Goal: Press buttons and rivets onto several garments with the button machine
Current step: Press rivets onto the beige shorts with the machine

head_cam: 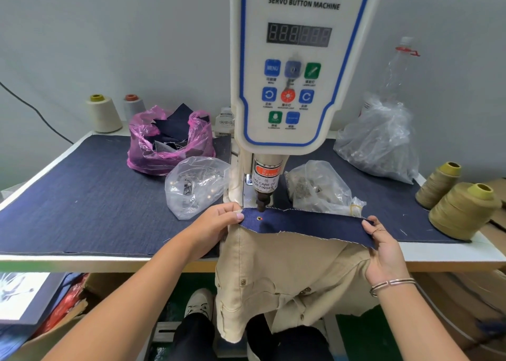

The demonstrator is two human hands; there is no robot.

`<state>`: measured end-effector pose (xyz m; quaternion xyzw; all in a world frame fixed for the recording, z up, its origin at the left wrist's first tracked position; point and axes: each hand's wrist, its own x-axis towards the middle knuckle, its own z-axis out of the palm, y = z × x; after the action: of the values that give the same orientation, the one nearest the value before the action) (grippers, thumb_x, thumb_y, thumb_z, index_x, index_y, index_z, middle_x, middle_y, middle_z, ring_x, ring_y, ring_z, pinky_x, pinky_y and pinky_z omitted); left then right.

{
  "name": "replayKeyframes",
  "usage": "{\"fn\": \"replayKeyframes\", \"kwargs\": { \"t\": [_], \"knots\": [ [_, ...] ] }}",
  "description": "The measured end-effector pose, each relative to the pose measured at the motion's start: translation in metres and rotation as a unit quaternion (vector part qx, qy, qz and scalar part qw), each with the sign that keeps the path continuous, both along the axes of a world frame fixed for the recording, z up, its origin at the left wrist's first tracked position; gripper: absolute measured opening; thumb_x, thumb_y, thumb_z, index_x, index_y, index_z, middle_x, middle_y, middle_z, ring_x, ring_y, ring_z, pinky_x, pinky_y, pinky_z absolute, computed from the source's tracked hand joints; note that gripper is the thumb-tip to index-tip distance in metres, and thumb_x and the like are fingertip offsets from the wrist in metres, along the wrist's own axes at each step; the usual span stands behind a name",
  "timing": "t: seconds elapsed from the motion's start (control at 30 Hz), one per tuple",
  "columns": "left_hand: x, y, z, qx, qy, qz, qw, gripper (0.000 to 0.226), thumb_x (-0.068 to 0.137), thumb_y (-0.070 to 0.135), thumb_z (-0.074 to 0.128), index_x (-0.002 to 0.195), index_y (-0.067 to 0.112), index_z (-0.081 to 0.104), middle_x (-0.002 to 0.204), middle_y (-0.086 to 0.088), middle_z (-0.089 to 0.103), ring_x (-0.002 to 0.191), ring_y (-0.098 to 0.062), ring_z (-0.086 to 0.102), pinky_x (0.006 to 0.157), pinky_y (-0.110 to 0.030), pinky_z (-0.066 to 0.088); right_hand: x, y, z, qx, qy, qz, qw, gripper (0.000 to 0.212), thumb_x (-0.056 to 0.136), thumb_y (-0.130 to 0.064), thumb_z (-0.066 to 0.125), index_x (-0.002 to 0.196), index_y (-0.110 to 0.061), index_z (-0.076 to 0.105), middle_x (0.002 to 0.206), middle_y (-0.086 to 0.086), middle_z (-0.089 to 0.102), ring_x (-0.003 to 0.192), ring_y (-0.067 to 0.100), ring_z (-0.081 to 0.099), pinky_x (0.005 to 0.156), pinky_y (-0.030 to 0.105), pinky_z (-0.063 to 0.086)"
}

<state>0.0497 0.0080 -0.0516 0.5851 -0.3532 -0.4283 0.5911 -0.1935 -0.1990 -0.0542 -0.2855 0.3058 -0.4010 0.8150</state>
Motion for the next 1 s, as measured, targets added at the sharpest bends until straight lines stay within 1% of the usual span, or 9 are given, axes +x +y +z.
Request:
{"fn": "replayKeyframes", "kwargs": {
  "t": [0.1,0.2,0.37,0.43,0.57,0.7,0.77,0.87,1.0],
  "knots": [
    [0.0,0.001,0.0,-0.004,-0.005,0.002,1.0,0.017,0.07,0.038,0.069,0.066,0.026,0.058,0.081,-0.012,0.048,0.079,-0.026,0.041,0.067,-0.032,0.032,0.0,-0.001,-0.002,-0.01,0.003,-0.002,1.0,0.027,0.093,-0.001,0.045,0.082,-0.022,0.057,0.069,0.0,0.07,0.06,0.011,0.068,0.056,0.023,0.057],
    [0.001,0.001,0.002,-0.018,0.006,-0.011,1.0,0.012,0.062,0.033,0.066,0.057,0.027,0.057,0.065,0.003,0.053,0.064,-0.011,0.048,0.059,-0.022,0.037,-0.001,-0.001,-0.003,-0.042,0.014,0.017,0.999,0.03,0.091,0.0,0.047,0.08,-0.024,0.061,0.073,0.001,0.069,0.063,0.011,0.068,0.056,0.023,0.056],
    [0.0,-0.002,0.007,-0.006,0.025,0.01,1.0,0.01,0.05,0.018,0.056,0.048,0.024,0.047,0.058,-0.001,0.042,0.057,-0.014,0.038,0.052,-0.024,0.031,-0.007,0.007,0.002,-0.133,0.049,0.065,0.988,0.032,0.082,0.003,0.053,0.082,-0.025,0.067,0.087,0.001,0.071,0.078,0.013,0.069,0.064,0.025,0.058],
    [0.003,0.004,0.012,0.01,-0.031,-0.011,0.999,0.01,0.052,0.016,0.053,0.047,0.023,0.047,0.058,-0.001,0.042,0.059,-0.015,0.037,0.053,-0.023,0.032,-0.016,0.011,0.007,-0.159,0.045,0.089,0.982,0.03,0.074,0.0,0.057,0.085,-0.026,0.067,0.086,-0.001,0.068,0.078,0.013,0.067,0.065,0.026,0.058],
    [0.017,0.031,0.029,0.058,-0.197,-0.106,0.973,0.009,0.057,0.033,0.055,0.056,0.026,0.05,0.068,0.003,0.048,0.068,-0.009,0.045,0.063,-0.017,0.038,-0.03,0.029,0.029,-0.254,0.057,0.174,0.95,0.029,0.071,-0.003,0.059,0.081,-0.029,0.067,0.079,-0.005,0.063,0.072,0.009,0.061,0.065,0.023,0.056],
    [0.023,0.05,0.033,0.126,-0.384,-0.131,0.905,0.01,0.064,0.027,0.055,0.068,0.018,0.056,0.082,-0.005,0.057,0.082,-0.007,0.049,0.075,-0.023,0.04,-0.016,0.057,0.055,-0.349,0.066,0.214,0.91,0.023,0.066,-0.009,0.065,0.076,-0.029,0.065,0.08,-0.008,0.061,0.075,0.002,0.057,0.068,0.017,0.051],
    [0.013,0.055,0.033,0.151,-0.452,-0.11,0.872,0.01,0.065,0.021,0.05,0.073,0.022,0.055,0.083,0.003,0.057,0.088,-0.002,0.044,0.076,-0.024,0.037,-0.003,0.069,0.062,-0.36,0.06,0.239,0.9,0.023,0.067,-0.007,0.066,0.076,-0.029,0.065,0.08,-0.009,0.06,0.074,0.003,0.055,0.065,0.016,0.048],
    [-0.015,0.056,0.032,0.123,-0.497,-0.055,0.857,0.023,0.066,0.022,0.047,0.086,0.032,0.054,0.089,0.014,0.055,0.093,0.001,0.042,0.08,-0.022,0.033,0.012,0.078,0.066,-0.363,0.066,0.251,0.895,0.036,0.075,0.004,0.064,0.074,-0.032,0.065,0.079,-0.011,0.061,0.074,0.004,0.053,0.065,0.017,0.046],
    [-0.061,0.047,0.039,0.051,-0.509,0.005,0.859,0.052,0.07,0.038,0.039,0.12,0.036,0.051,0.11,0.018,0.059,0.103,0.0,0.048,0.094,-0.022,0.034,0.021,0.088,0.068,-0.38,0.078,0.267,0.882,0.047,0.08,0.013,0.059,0.074,-0.033,0.065,0.077,-0.012,0.061,0.071,0.001,0.055,0.064,0.015,0.046]
  ]
}}
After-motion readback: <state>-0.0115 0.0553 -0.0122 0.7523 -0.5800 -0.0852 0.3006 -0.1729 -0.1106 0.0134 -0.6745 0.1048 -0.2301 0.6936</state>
